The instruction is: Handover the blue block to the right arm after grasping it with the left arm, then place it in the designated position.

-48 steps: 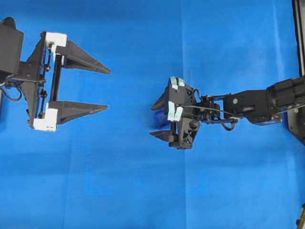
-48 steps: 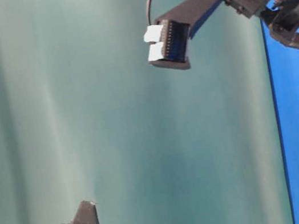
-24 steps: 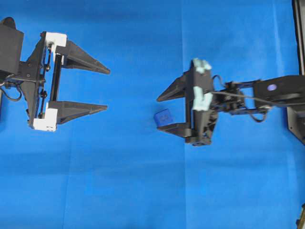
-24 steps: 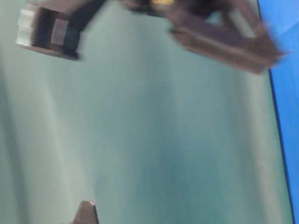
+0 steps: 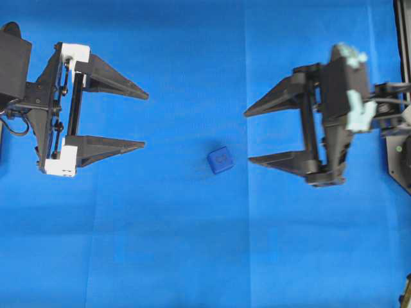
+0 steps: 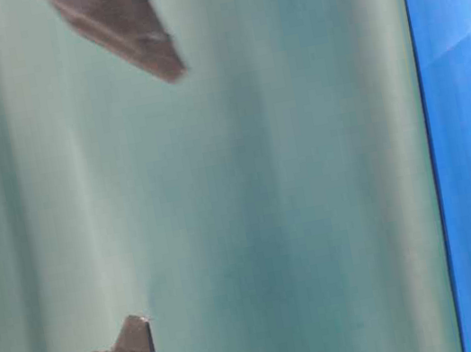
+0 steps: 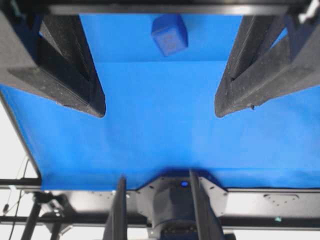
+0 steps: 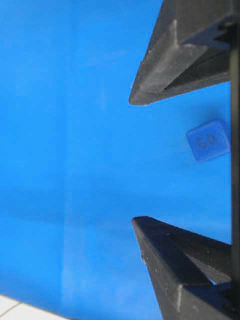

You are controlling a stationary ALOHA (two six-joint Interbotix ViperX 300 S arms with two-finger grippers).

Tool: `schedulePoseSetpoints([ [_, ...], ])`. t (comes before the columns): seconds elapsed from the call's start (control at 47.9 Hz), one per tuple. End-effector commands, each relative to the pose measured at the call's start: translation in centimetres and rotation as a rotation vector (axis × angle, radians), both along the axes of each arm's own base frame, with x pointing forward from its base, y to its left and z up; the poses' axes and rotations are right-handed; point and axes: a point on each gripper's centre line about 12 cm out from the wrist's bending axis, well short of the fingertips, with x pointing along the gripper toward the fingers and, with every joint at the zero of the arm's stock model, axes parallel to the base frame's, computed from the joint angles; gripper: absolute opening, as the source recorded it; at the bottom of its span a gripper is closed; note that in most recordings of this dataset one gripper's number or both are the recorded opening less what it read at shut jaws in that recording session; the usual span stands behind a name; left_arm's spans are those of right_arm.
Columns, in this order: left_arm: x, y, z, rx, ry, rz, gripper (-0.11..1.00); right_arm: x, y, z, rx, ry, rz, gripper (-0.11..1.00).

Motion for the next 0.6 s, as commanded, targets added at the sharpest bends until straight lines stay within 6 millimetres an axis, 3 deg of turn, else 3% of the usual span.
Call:
schedulePoseSetpoints([
  [0.0,0.2,0.0,1.4,-0.002,-0.041,0.001,0.93,-0.7,-0.1,2.6,-0.01,-0.056,0.001,0.86],
  [0.229,0.1,0.0,1.4,-0.004,-0.043,0.001,0.93,-2.2,-0.3,3.9,-0.017,-0.081,0.0,0.86],
  [0.584,0.1,0.0,1.5,-0.004,-0.044,0.001,0.93,-2.0,-0.5,3.7,-0.03,-0.077,-0.004,0.86],
])
